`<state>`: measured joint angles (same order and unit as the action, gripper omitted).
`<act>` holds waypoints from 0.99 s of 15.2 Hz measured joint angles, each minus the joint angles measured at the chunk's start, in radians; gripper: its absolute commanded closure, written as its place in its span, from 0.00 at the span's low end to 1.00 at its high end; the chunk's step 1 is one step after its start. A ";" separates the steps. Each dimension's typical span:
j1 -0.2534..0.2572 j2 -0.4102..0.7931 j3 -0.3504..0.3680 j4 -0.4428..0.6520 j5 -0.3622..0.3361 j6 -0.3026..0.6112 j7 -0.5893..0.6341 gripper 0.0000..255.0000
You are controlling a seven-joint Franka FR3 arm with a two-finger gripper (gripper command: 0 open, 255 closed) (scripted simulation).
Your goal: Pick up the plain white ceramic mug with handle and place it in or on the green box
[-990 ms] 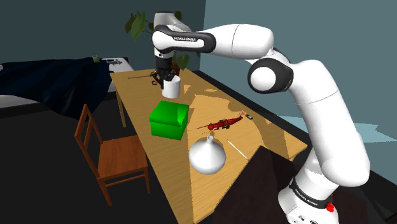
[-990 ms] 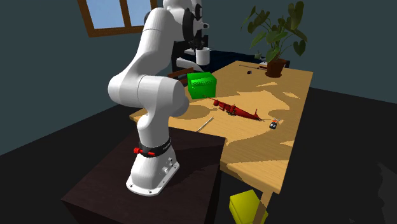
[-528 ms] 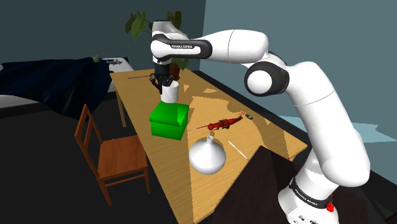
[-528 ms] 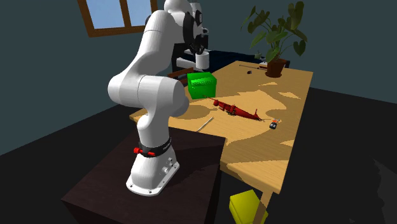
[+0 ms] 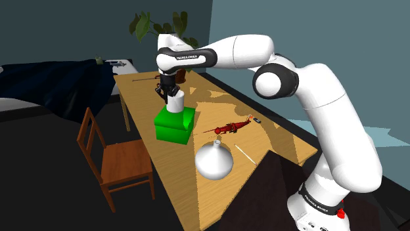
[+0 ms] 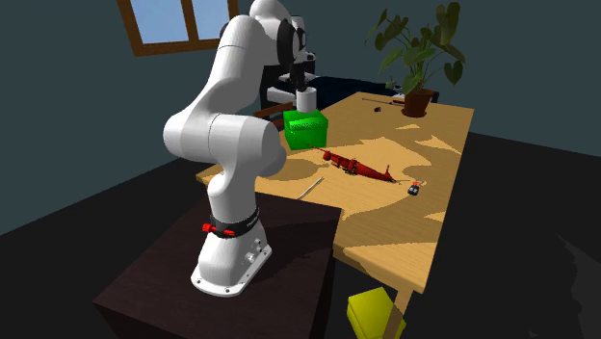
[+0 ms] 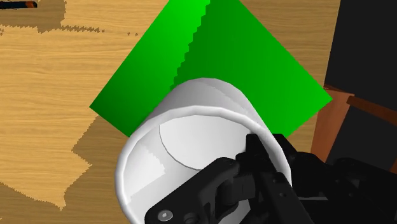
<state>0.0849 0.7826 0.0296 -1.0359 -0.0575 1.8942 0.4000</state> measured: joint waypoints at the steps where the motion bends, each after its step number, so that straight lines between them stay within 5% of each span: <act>1: 0.000 0.002 0.000 -0.012 0.000 0.014 0.001 1.00; 9: 0.000 0.004 0.000 -0.034 -0.001 0.038 0.002 1.00; 10: 0.000 0.004 0.000 -0.034 -0.001 0.038 0.002 0.00; 15: 0.000 0.004 0.000 -0.034 -0.001 0.038 0.002 0.00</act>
<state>0.0846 0.7865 0.0293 -1.0696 -0.0581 1.9326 0.4017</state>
